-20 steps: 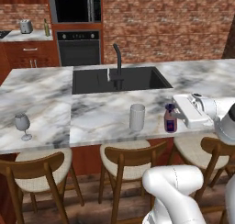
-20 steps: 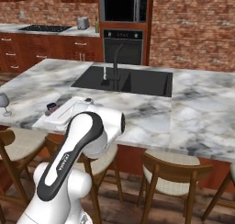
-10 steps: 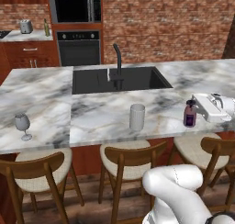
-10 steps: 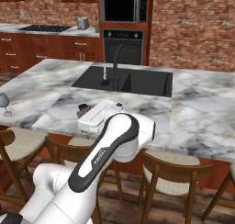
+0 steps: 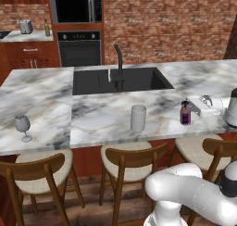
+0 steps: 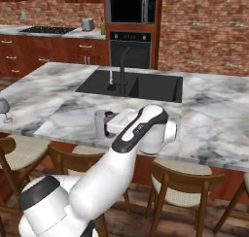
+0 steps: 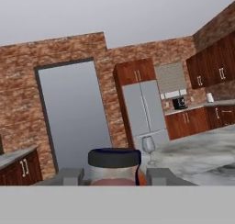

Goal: There is a wine glass and glass cup on the dining counter. Place the wine bottle next to the wine glass and the juice bottle next to the glass cup.

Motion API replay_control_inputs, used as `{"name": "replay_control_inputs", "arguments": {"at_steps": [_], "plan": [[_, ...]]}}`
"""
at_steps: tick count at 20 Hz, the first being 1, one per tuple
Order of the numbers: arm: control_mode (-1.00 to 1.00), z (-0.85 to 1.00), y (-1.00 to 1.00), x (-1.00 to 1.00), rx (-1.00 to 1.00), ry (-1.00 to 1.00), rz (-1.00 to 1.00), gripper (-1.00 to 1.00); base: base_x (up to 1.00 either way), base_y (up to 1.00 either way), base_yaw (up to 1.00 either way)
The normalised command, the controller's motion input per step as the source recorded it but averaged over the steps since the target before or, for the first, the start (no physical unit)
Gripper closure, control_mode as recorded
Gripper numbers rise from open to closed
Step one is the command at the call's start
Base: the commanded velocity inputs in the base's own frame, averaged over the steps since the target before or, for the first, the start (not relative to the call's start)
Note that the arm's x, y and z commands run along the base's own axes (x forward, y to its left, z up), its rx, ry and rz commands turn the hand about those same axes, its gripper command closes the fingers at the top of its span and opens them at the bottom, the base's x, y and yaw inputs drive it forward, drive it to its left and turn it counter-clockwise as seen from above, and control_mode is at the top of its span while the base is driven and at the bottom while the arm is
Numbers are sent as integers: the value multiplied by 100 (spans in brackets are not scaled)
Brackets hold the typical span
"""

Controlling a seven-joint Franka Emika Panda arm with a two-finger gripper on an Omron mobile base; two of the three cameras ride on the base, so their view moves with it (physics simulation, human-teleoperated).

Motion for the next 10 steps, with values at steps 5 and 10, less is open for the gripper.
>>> {"name": "replay_control_inputs", "arguments": {"at_steps": [5,10], "plan": [[-100,-47,1,69,0,-3,12,100,0,0,0],[-100,-28,0,62,0,-1,6,100,0,0,0]]}}
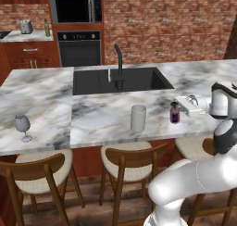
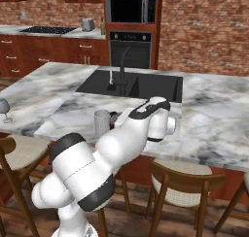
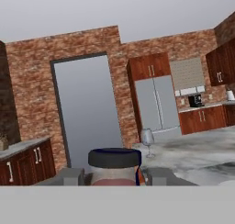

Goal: There is a wine glass and glass cup on the dining counter. Place the wine bottle next to the wine glass and the juice bottle next to the glass cup.

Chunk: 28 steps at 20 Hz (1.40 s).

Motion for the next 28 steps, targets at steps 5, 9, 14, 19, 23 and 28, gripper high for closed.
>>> {"name": "replay_control_inputs", "arguments": {"at_steps": [5,9,14,19,23,28], "plan": [[-100,-47,10,30,0,-2,4,100,0,0,0],[-100,-54,35,8,0,-5,6,100,0,0,0],[-100,-42,5,27,0,-3,2,100,0,0,0],[-100,-11,0,31,0,-6,0,100,0,0,0],[-100,-16,-2,47,0,-5,0,100,0,0,0],[-100,-37,0,35,-5,0,0,100,0,0,0]]}}
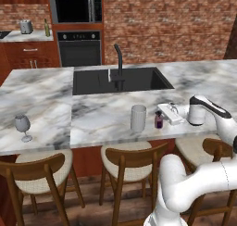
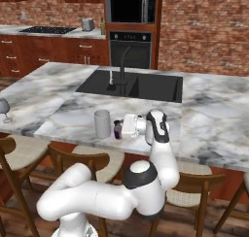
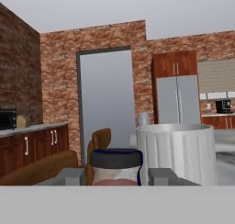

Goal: There is a wine glass and glass cup on the dining counter. Place the wine bottle next to the wine glass and the juice bottle next to the glass cup.

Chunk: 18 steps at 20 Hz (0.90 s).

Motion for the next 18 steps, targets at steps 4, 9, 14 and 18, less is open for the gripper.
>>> {"name": "replay_control_inputs", "arguments": {"at_steps": [4,9,14,18], "plan": [[-100,-21,0,9,-11,-1,0,-100,0,0,0],[-100,2,0,0,-11,-7,0,-100,0,0,0],[-100,9,0,1,-9,-4,0,-100,0,0,0],[-100,92,3,-18,-1,-6,0,-100,0,0,0]]}}
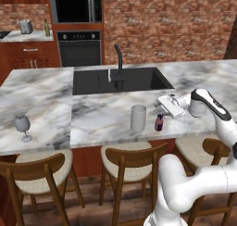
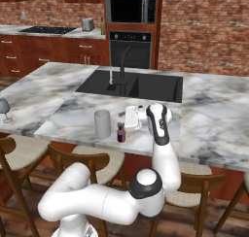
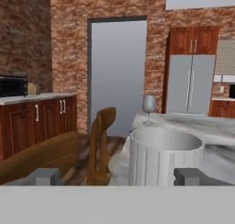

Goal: There is a wine glass and glass cup on the dining counter. Place the wine bottle next to the wine glass and the juice bottle next to the glass cup.

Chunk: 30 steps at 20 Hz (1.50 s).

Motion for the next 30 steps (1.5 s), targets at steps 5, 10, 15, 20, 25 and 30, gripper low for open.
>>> {"name": "replay_control_inputs", "arguments": {"at_steps": [5,10,15,20,25,30], "plan": [[-100,100,38,-64,-6,3,-1,-100,0,0,0],[-100,97,52,-99,-22,3,0,-100,0,0,0],[-100,100,33,-100,-38,-6,3,-100,0,0,0],[-100,74,17,-100,-55,-21,5,-100,0,0,0],[-100,17,16,-96,-65,-21,1,-100,0,0,0],[-100,0,14,-74,-65,-16,-9,-100,0,0,0]]}}
